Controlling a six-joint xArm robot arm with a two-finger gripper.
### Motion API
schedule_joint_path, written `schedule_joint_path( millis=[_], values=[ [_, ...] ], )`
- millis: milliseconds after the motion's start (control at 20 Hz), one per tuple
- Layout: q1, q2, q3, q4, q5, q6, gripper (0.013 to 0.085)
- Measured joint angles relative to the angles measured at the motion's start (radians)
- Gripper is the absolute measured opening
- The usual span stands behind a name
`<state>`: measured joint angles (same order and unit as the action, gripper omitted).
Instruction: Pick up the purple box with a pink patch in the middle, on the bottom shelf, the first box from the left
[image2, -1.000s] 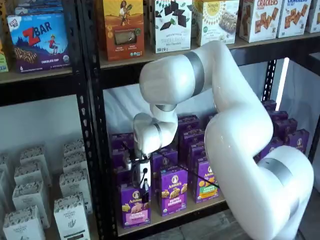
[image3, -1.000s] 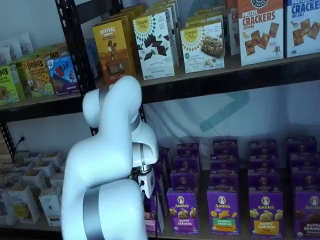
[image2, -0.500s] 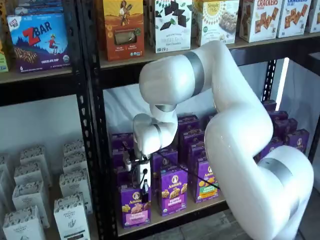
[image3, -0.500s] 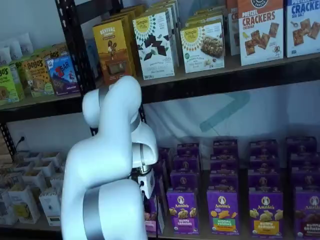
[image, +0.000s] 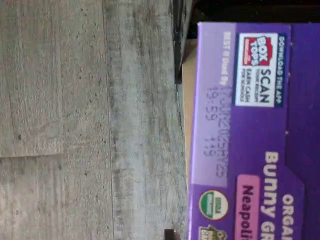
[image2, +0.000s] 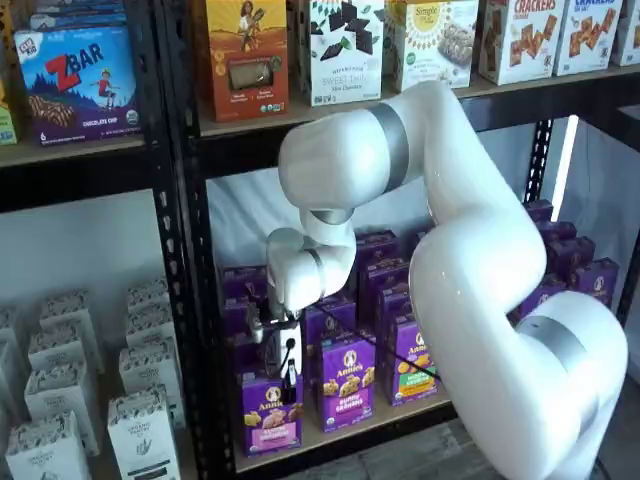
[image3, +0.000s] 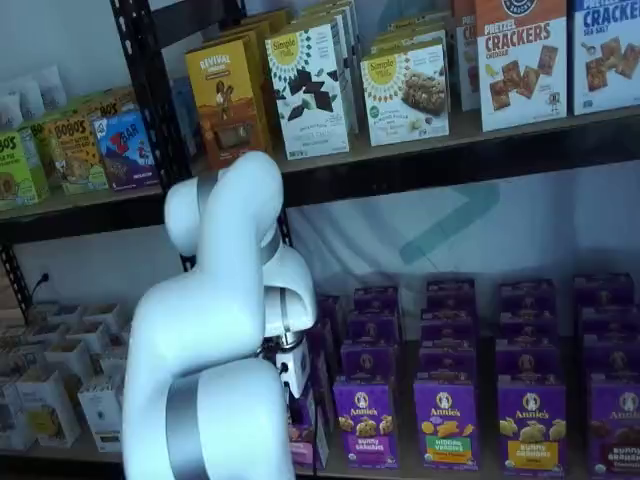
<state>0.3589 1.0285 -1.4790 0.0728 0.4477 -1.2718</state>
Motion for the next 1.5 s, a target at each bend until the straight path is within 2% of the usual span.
schedule_joint_path(
  millis=[200, 300, 350, 400, 650, 1100, 1500],
  values=[
    [-0.001, 0.001, -0.001, 0.003, 0.001, -0.003, 0.049],
    [-0.001, 0.002, -0.002, 0.008, 0.002, -0.008, 0.041],
    [-0.001, 0.002, -0.003, 0.01, 0.003, -0.01, 0.041],
    [-0.002, 0.002, -0.004, 0.01, 0.007, -0.011, 0.037],
    [-0.003, -0.013, 0.014, -0.019, 0.015, 0.014, 0.037],
    [-0.016, -0.153, 0.224, -0.098, -0.069, 0.072, 0.037],
    [-0.048, -0.345, 0.473, -0.114, -0.152, 0.055, 0.037]
  ],
)
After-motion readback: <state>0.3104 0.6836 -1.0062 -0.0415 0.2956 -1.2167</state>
